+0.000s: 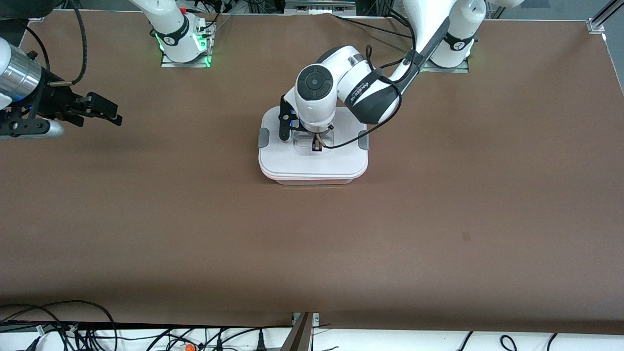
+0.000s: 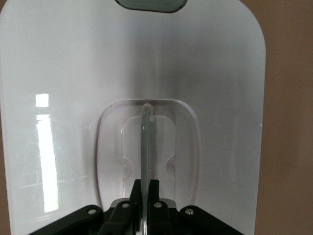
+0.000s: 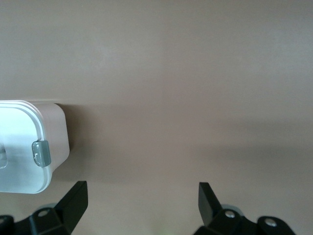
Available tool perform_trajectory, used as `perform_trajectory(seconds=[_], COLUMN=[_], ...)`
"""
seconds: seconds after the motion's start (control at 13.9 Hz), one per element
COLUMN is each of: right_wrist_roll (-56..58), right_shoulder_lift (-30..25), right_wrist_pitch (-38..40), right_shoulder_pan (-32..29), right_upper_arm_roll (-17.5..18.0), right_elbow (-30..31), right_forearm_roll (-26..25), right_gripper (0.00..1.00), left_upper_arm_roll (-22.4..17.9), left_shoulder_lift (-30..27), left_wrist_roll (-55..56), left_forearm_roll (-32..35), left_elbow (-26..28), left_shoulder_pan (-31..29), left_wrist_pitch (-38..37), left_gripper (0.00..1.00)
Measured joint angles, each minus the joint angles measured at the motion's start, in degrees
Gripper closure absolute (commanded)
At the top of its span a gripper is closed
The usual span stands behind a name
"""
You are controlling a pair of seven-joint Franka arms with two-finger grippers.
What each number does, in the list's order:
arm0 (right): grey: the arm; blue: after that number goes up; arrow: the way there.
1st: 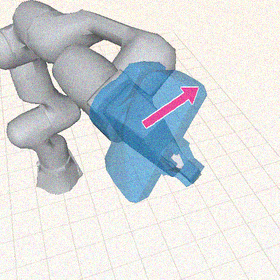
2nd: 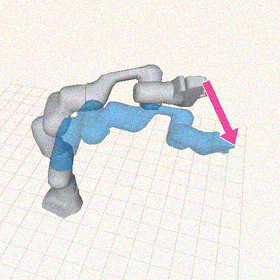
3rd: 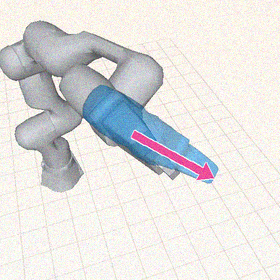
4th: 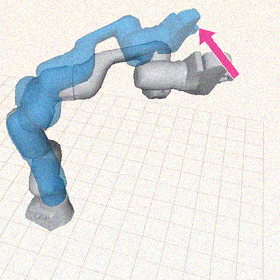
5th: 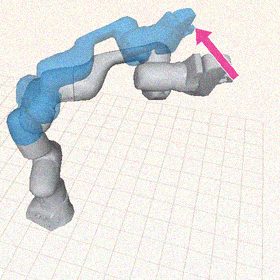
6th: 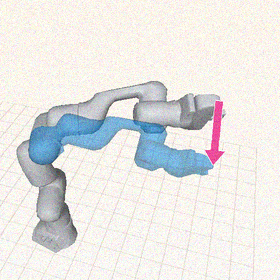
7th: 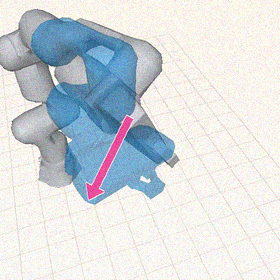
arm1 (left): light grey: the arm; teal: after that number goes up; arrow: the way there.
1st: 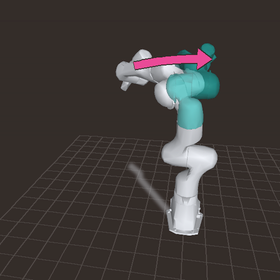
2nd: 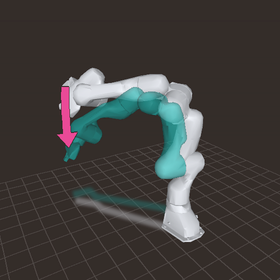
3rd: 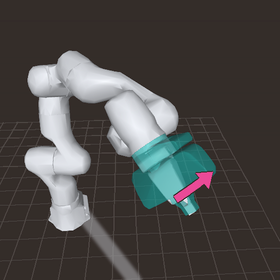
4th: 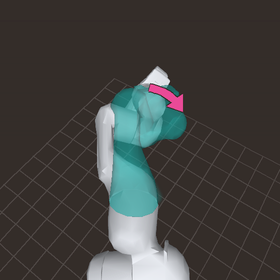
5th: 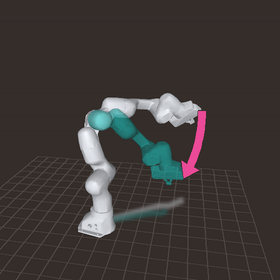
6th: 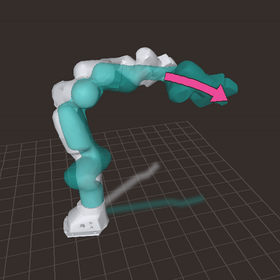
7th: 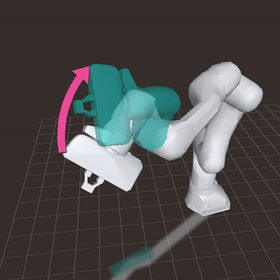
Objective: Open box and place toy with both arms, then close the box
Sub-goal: 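Lower the lid onto the box with the left gripper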
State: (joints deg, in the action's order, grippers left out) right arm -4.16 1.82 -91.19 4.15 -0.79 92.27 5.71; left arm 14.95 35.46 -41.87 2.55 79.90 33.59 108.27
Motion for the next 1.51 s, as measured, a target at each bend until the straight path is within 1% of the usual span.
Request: perform_trajectory(seconds=[0.29,0.65,1.29,1.36,1.43,1.51], right_wrist_roll=[0.00,-0.02,-0.03,-0.03,-0.03,-0.03], right_shoulder_lift=[0.10,0.55,0.72,0.73,0.74,0.74], right_wrist_pitch=[-0.21,-0.37,-0.41,-0.41,-0.41,-0.41], right_shoulder_pan=[-0.29,-0.31,-0.26,-0.26,-0.26,-0.24], right_upper_arm_roll=[-0.04,-0.17,-0.04,-0.04,-0.02,0.03], right_elbow=[-0.26,-2.05,-2.12,-2.12,-2.12,-2.12], right_forearm_roll=[-1.02,-2.49,-4.14,-4.16,-4.16,-4.16], right_gripper=[0.00,0.00,0.00,0.00,0.00,0.00], left_upper_arm_roll=[0.00,-0.06,-0.06,-0.03,-0.04,-0.27], left_shoulder_lift=[0.18,0.23,0.48,0.48,0.48,0.50], left_wrist_roll=[0.17,0.39,1.05,1.17,1.22,1.24], left_forearm_roll=[1.29,1.76,2.04,2.04,2.05,2.53], left_elbow=[-0.33,-0.48,-0.55,-0.55,-0.56,-0.54], left_shoulder_pan=[0.30,0.32,0.09,0.11,0.11,0.08], left_wrist_pitch=[0.00,0.09,-0.11,-0.27,-0.30,-0.82], left_gripper=[1.00,1.00,1.00,0.79,0.01,0.00])
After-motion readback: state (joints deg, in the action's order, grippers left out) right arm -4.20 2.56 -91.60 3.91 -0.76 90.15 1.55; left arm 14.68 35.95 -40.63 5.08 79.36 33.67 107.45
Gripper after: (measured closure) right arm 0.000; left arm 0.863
